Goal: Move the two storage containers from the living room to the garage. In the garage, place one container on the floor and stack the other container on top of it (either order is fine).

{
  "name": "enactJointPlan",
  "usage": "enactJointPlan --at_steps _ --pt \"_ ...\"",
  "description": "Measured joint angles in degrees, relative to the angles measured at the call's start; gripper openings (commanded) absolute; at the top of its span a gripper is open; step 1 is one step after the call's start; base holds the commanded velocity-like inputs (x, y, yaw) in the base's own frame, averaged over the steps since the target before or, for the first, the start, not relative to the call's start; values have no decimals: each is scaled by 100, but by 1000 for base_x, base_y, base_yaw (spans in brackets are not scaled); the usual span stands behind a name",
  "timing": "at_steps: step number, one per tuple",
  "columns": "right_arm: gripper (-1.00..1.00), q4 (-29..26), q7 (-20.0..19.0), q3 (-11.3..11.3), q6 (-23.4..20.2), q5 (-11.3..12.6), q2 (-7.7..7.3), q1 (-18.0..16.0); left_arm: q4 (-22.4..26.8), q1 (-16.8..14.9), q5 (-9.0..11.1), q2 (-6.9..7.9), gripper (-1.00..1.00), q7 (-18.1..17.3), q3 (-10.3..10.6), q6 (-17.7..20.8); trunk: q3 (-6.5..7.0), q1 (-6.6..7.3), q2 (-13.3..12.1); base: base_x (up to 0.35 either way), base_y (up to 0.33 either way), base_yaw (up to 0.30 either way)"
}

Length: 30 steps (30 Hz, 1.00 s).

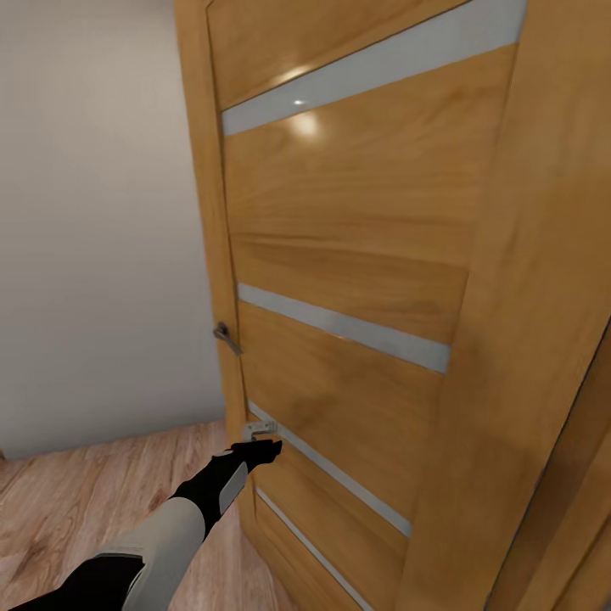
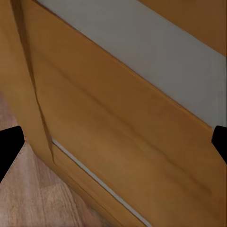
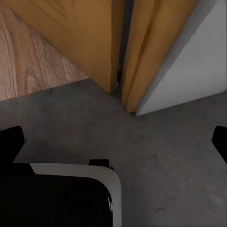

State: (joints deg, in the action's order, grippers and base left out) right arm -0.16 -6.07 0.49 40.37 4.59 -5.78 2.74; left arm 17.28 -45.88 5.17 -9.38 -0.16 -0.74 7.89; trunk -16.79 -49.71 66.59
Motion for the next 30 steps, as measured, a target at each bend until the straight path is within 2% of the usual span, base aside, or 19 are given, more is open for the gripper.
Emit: enactJointPlan --at_steps 16,30 --pt "100 0 -2 0 -5 -5 -1 -1 1 0 0 0 100 0 -3 -8 0 -1 0 5 12 -9" --pt "100 0 -4 0 -11 -8 -1 0 -2 0 -87 6 100 36 -33 -7 0 -1 1 0 0 -249"
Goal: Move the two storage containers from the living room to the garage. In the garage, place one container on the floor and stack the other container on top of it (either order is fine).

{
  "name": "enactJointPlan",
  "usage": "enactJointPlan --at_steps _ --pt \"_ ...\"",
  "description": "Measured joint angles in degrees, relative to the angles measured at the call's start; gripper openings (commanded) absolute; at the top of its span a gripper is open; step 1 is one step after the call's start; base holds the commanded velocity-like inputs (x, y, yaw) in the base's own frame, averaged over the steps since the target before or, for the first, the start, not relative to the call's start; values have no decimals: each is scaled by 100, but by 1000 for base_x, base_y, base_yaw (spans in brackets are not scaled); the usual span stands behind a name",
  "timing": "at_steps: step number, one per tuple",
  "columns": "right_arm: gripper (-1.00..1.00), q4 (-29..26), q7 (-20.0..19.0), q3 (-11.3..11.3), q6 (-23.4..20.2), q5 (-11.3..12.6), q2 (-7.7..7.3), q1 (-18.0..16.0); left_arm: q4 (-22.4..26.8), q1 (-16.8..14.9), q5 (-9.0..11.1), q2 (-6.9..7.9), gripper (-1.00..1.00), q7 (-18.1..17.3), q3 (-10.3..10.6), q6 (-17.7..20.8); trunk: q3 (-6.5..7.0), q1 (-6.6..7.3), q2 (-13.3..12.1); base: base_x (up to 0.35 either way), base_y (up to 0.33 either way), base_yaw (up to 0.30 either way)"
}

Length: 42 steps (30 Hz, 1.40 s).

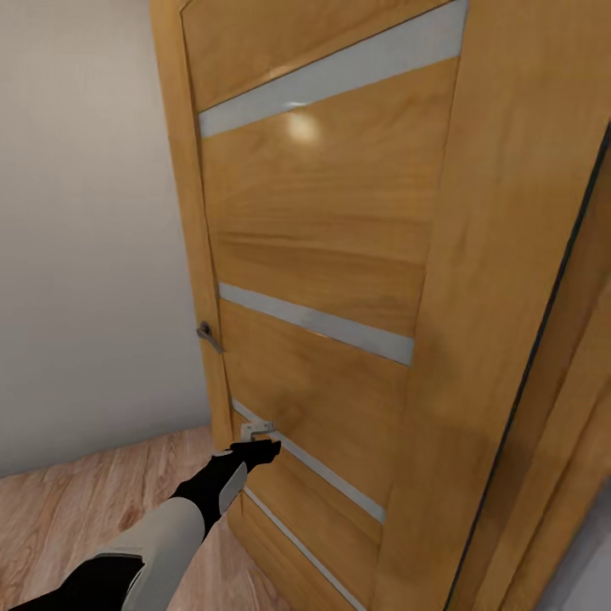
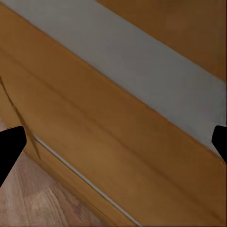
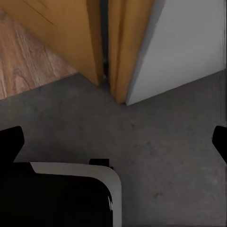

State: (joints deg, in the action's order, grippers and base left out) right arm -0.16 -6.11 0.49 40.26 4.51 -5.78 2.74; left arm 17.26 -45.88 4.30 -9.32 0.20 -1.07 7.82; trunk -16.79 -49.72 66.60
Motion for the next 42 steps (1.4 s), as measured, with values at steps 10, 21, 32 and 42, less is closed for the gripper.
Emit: enactJointPlan --at_steps 10,21,32,42 --pt "100 0 0 0 -3 0 1 -2 4 -1 12 145 100 -2 4 -1 1 0 0 0 0 -275" --pt "100 0 0 0 3 0 1 0 -2 1 7 137 100 -2 11 0 0 0 0 0 0 -91" --pt "100 -60 0 20 7 -22 123 -96 -4 -1 -545 -45 100 78 5 -5 0 0 0 0 0 0" --pt "100 -63 16 10 9 2 131 -118 -9 0 -591 -48 100 21 31 -8 0 0 0 0 0 0"
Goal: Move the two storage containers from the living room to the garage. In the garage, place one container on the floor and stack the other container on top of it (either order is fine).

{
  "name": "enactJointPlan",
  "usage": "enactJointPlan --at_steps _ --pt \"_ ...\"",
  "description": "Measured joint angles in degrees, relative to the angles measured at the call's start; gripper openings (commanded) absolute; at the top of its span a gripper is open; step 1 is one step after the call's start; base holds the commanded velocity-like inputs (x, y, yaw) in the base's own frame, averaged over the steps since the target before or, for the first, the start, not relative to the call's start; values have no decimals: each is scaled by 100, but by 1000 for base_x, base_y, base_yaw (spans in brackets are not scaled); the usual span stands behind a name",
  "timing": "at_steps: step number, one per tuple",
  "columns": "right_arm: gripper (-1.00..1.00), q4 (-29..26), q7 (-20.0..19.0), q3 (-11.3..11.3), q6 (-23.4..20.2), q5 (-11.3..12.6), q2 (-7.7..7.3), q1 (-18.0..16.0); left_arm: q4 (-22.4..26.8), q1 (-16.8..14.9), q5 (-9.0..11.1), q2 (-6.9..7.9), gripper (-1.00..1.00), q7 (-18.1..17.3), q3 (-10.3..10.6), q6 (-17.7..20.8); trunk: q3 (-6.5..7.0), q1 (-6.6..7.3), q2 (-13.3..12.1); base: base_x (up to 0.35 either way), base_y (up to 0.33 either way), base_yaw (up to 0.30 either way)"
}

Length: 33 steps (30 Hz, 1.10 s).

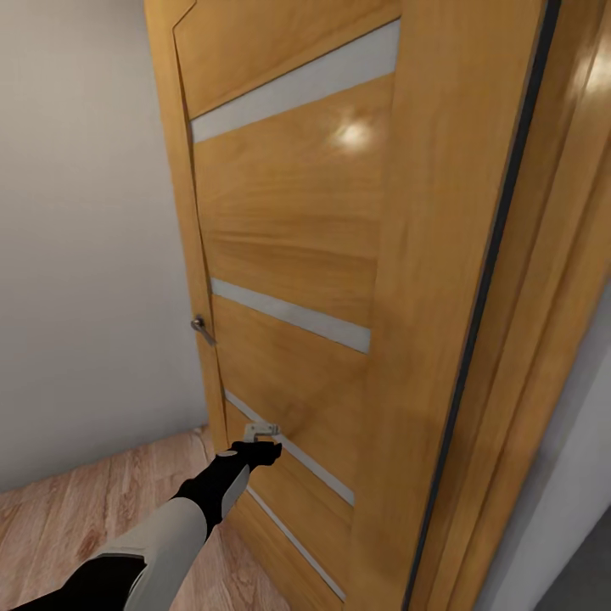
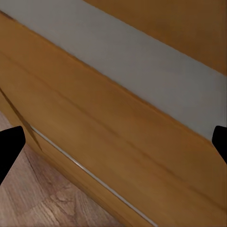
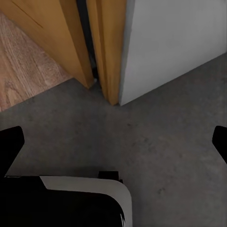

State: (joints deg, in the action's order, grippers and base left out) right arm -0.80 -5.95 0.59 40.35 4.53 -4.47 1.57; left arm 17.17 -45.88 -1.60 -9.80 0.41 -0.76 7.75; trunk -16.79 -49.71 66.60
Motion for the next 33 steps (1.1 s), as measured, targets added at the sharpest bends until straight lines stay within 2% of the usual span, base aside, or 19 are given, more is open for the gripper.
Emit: enactJointPlan --at_steps 20,26,27,33 --pt "100 4 2 -2 -17 14 -8 -1 -2 1 29 1 100 1 1 0 0 0 0 0 0 0" --pt "100 4 -3 1 -17 13 -8 -1 -6 2 92 5 100 -1 4 0 -1 0 0 0 0 0" --pt "100 5 -8 5 -17 10 -8 -1 -54 3 505 7 100 16 -1 -4 -1 -1 -1 0 0 0" --pt "100 6 -15 13 -17 7 -8 -1 -25 4 551 2 100 6 10 -3 -1 -1 -1 0 0 -7"
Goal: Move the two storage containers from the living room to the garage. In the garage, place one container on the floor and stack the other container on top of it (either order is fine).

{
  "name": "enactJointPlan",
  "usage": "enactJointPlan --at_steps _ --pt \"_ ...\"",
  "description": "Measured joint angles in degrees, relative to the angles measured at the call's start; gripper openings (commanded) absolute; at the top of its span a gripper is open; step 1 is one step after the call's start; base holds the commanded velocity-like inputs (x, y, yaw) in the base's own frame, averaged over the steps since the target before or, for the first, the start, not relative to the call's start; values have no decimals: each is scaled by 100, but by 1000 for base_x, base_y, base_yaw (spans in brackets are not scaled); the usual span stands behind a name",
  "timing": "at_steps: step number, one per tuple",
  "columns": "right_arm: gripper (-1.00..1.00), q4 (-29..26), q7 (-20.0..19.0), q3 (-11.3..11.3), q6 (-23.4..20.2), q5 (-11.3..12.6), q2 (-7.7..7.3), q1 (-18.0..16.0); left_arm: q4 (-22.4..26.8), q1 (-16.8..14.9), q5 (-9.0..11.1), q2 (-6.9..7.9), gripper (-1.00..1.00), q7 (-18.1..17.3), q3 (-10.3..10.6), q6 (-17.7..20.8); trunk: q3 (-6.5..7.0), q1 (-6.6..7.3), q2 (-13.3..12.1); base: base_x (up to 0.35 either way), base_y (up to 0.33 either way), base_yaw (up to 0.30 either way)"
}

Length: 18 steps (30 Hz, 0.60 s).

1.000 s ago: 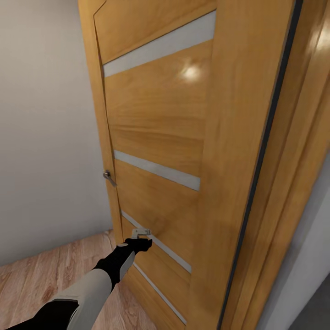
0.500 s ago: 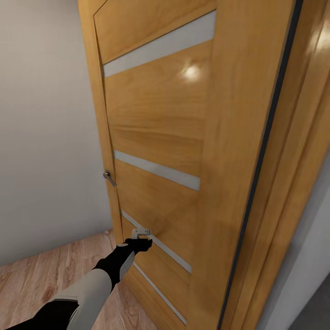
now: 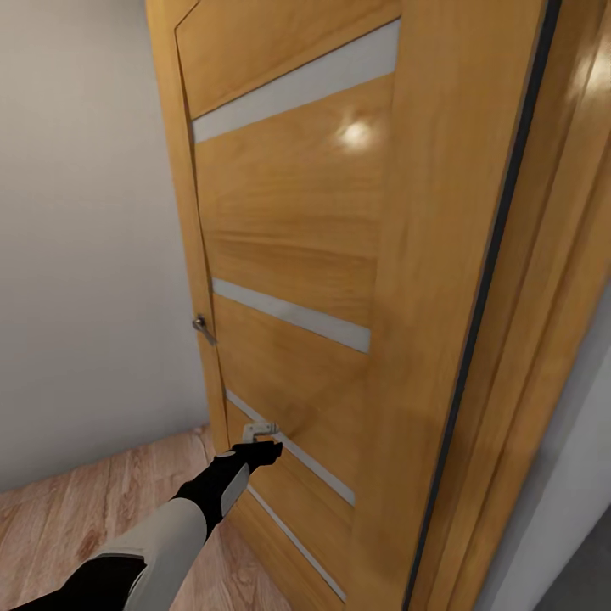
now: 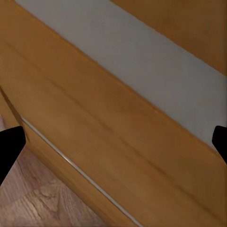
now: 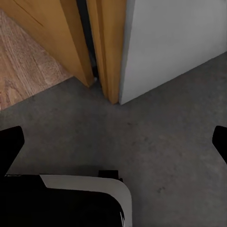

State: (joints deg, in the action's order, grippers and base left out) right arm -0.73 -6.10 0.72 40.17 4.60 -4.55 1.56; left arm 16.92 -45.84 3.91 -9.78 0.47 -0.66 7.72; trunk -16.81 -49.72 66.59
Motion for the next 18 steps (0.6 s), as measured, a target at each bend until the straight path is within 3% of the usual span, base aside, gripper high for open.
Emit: enactJointPlan --at_steps 4,12,18 --pt "100 0 1 2 -4 -1 0 0 17 -1 -39 30 100 14 -23 4 1 0 0 0 0 -145" --pt "100 -3 -1 2 -8 -1 0 0 31 -6 -28 238 100 11 -37 2 2 0 1 0 0 -244" --pt "100 -3 -12 8 -1 -9 0 0 28 -5 -30 241 100 11 -35 2 2 0 1 0 0 -57"
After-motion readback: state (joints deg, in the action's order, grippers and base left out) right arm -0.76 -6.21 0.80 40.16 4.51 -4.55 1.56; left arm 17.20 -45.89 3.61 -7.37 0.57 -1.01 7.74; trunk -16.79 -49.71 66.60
